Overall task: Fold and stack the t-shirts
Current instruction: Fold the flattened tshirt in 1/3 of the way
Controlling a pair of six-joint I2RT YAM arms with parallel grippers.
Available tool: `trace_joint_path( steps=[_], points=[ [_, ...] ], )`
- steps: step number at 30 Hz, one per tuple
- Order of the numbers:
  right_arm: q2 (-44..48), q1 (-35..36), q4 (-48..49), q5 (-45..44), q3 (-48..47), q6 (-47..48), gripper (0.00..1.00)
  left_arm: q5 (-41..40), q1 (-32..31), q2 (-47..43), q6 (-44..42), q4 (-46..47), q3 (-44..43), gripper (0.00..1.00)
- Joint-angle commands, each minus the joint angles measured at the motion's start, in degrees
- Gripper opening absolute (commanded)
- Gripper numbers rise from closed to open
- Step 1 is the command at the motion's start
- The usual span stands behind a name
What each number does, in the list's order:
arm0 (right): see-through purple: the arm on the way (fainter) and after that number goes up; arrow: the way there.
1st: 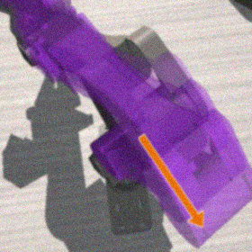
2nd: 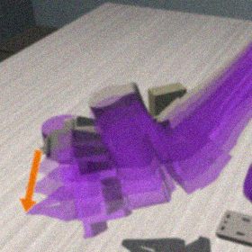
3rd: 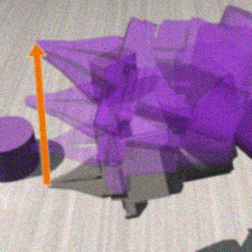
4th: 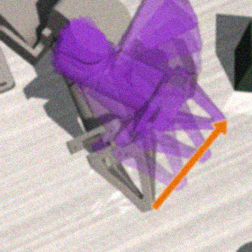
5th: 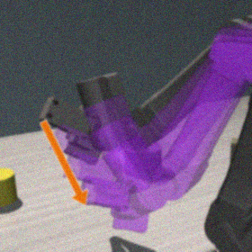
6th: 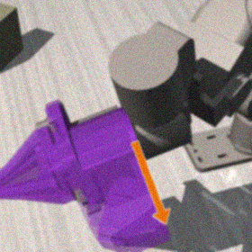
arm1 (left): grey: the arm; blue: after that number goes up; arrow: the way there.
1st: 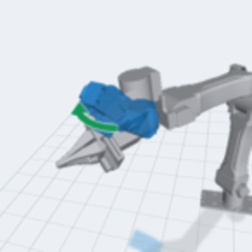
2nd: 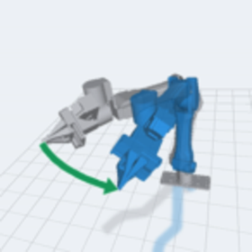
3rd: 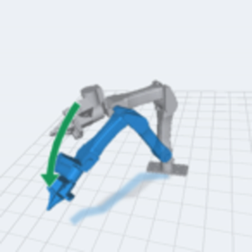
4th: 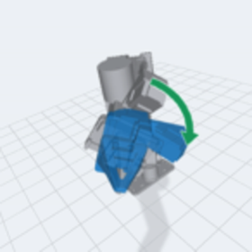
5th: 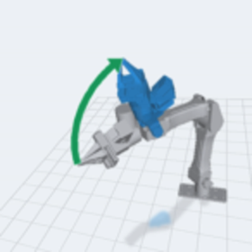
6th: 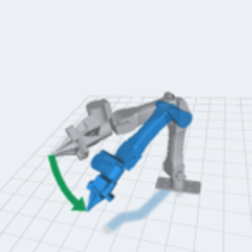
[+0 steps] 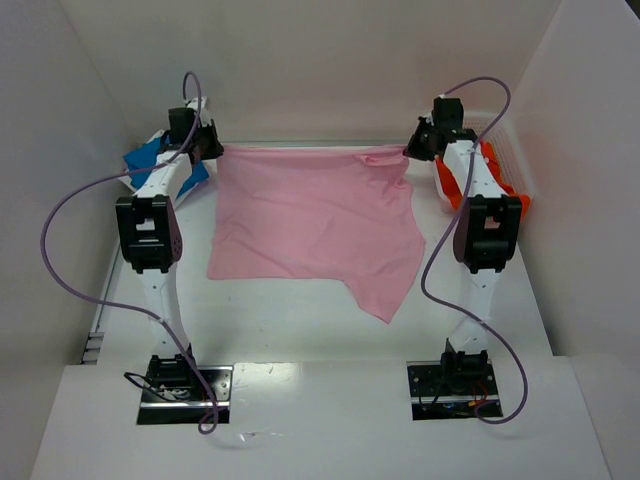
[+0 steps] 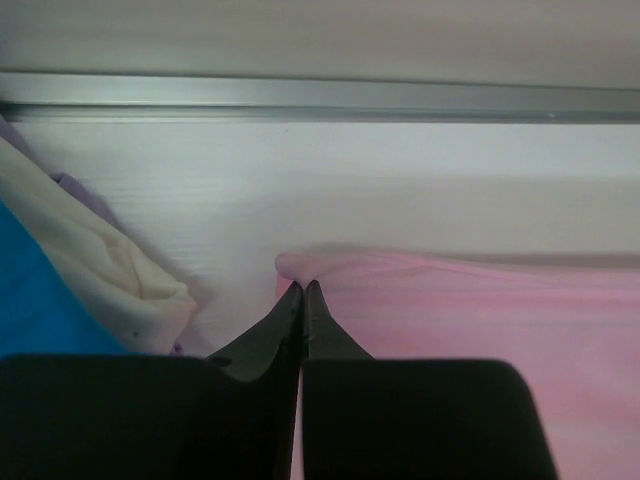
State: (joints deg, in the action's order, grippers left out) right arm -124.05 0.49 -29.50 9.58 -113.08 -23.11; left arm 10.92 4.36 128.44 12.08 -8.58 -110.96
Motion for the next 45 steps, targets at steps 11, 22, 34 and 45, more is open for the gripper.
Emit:
trace_joint_path(
  steps=[11, 22, 34, 45],
  points=[
    [-17.3, -0.3, -4.8, 2.3, -26.3, -0.2, 0.0, -2.7, 1.4, 6.6, -1.8, 1.4, -11.0, 0.0],
    [-15.3, -0.3, -6.4, 3.7, -26.9, 1.8, 0.0, 1.2, 1.4, 6.4, -3.0, -2.1, -9.6, 0.0],
    [3.4, 0.2, 5.1, 1.7, 12.2, 1.8, 0.0, 2.3, 1.4, -7.2, -4.1, -0.5, 14.4, 0.0],
    [6.5, 2.5, 7.1, 4.7, 22.5, 0.7, 0.0, -0.4, 1.4, -9.1, -3.5, -1.6, 20.3, 0.0]
  ],
)
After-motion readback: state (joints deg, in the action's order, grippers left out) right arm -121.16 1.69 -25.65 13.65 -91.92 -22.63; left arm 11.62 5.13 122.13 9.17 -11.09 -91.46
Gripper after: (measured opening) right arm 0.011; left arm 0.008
